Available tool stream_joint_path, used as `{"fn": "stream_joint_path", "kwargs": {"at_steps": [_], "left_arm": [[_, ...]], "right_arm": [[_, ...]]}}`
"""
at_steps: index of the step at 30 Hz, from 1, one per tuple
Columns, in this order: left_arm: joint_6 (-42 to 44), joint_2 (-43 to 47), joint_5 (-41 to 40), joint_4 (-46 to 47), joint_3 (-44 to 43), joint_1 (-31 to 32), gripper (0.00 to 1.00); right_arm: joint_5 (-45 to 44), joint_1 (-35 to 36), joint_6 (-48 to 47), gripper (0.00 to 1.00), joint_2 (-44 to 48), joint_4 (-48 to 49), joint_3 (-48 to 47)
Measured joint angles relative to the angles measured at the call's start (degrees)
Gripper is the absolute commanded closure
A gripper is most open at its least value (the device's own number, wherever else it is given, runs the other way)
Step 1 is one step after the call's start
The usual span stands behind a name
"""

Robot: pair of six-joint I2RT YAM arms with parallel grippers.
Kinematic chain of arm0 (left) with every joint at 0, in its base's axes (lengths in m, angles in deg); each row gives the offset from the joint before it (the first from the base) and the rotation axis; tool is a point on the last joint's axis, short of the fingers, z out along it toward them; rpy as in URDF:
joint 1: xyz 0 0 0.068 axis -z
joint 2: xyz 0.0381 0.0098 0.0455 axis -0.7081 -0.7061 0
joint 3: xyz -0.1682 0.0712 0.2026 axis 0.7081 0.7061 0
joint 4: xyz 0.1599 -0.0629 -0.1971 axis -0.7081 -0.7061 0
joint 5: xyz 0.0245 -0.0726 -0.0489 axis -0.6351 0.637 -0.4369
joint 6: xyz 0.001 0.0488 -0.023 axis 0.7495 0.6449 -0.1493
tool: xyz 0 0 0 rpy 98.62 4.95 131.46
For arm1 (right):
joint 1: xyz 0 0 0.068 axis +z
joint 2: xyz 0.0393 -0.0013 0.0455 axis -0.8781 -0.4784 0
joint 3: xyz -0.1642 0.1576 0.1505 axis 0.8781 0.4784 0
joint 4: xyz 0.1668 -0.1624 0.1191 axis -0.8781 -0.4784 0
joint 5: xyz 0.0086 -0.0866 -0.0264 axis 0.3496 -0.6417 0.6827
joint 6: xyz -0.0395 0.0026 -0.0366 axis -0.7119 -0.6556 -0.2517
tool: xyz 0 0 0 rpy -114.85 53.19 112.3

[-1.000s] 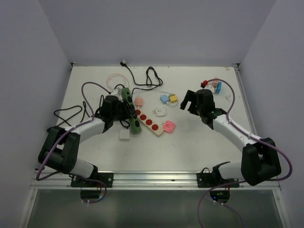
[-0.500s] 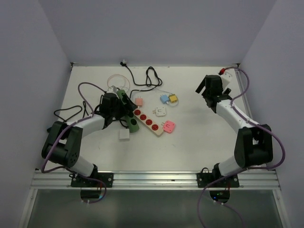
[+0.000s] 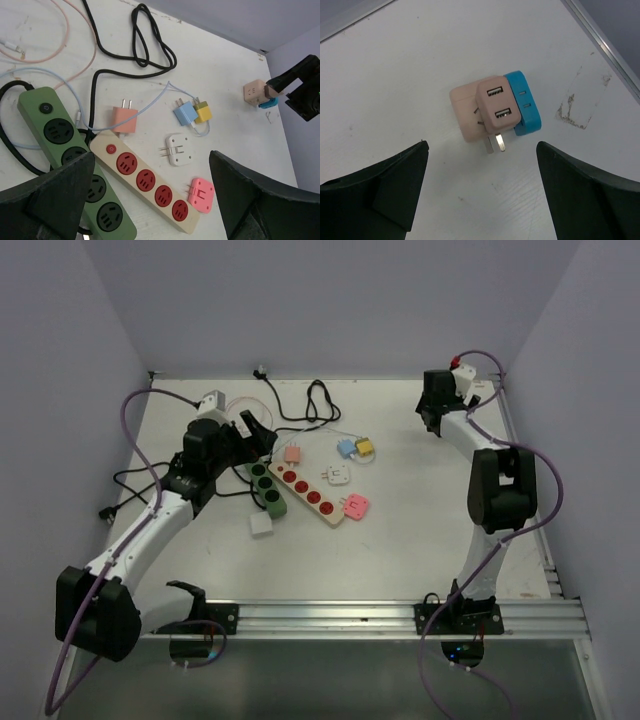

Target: Pull the plug off the socket

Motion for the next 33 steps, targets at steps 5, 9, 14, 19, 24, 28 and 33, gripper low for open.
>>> {"fn": "stream_joint_path", "kwargs": {"at_steps": [5,9,14,19,24,28,33], "left_arm": [[3.3,6.0,-1.2,-3.2,0.0,0.0,0.01],[5.0,6.2,-1.6,-4.7,0.2,0.0,0.00],[6.1,4.2,-0.9,-5.2,0.4,-0.1,0.00],[6.4,2.6,0.7,-5.3,0.6,-0.1,0.00],[6.4,2.0,3.1,-5.0,1.6,-0.1,0.00],[6.7,0.9,4.9,-4.1,2.6,0.5,0.00],[9.9,0.7,5.7,-1.4,4.2,5.6,0.00]], "right_arm": [[-0.1,-1.7,-2.4,0.14,-5.0,-0.1,-6.4],[0.5,-3.0,-4.8,0.27,-8.4,-0.2,-10.5],[1.9,-3.6,-7.5,0.51,-10.6,-0.3,-11.6],[4.8,-3.5,-9.1,0.91,-10.8,0.0,-11.1],[9.6,-3.5,-8.9,1.00,-7.0,2.9,-5.4],[16.3,-2.4,-8.3,1.00,0.9,4.1,4.5],[24.7,2.4,-8.3,1.00,10.8,3.2,14.2]]}}
